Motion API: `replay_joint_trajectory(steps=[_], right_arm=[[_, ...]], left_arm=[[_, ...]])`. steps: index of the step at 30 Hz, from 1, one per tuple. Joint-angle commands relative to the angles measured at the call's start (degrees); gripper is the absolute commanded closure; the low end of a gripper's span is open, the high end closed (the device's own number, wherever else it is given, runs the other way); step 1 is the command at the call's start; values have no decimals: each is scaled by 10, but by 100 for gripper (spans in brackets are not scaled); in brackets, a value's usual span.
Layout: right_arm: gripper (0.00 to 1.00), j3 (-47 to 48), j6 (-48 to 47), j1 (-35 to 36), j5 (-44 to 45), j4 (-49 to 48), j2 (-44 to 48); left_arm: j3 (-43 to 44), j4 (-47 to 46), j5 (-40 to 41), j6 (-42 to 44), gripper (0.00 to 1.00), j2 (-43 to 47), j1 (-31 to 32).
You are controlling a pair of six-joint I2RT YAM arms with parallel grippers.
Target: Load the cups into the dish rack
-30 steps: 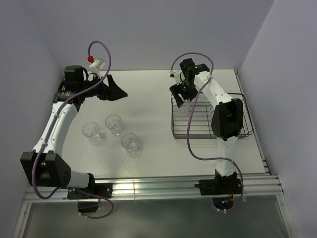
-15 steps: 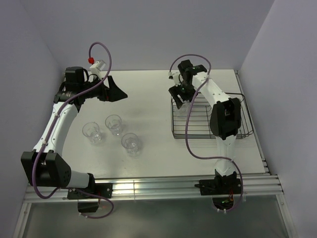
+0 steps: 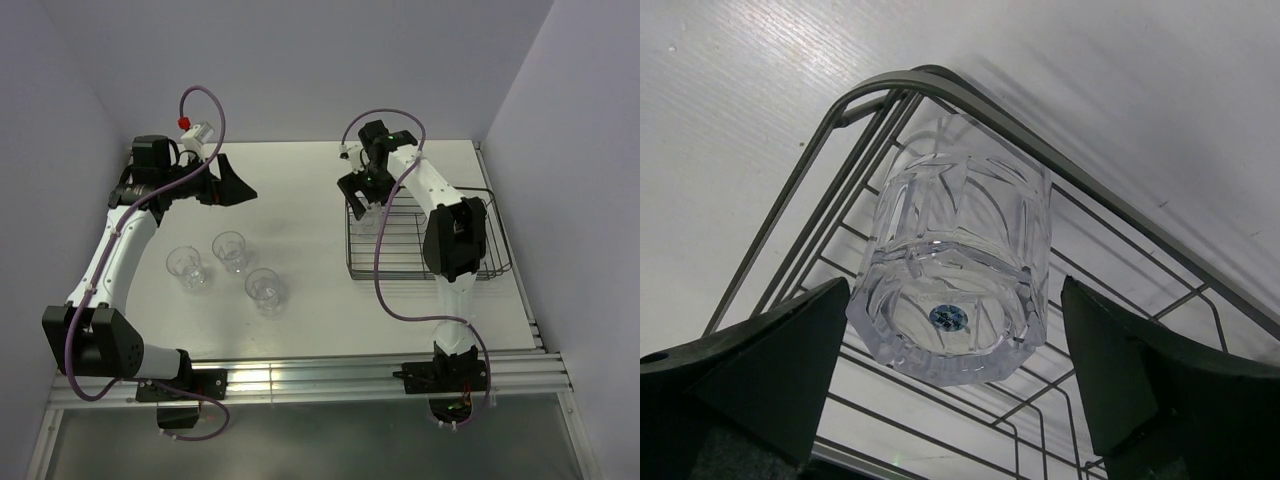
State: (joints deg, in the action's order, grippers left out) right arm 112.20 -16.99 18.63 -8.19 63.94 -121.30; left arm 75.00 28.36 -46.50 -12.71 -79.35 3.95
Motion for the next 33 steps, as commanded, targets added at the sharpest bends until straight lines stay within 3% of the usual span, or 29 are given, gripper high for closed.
replay_joint_trajectory(steps=[1, 3, 10, 22, 33], right_arm=[[5, 30, 0, 4, -8, -3, 10], [0, 33, -1, 4, -9, 0, 18], [0, 45, -10, 2, -5, 10, 57], [0, 23, -6, -48, -40, -2, 190], [0, -77, 29, -126, -106, -51, 308]], left_arm=[[0, 1, 12, 18, 1, 17, 0], [-1, 3, 19, 22, 1, 19, 0], [1, 32, 56, 58, 1, 36, 0], [-44, 170, 143, 321, 5, 133, 18], [-202, 237, 108, 565, 18, 280, 185]])
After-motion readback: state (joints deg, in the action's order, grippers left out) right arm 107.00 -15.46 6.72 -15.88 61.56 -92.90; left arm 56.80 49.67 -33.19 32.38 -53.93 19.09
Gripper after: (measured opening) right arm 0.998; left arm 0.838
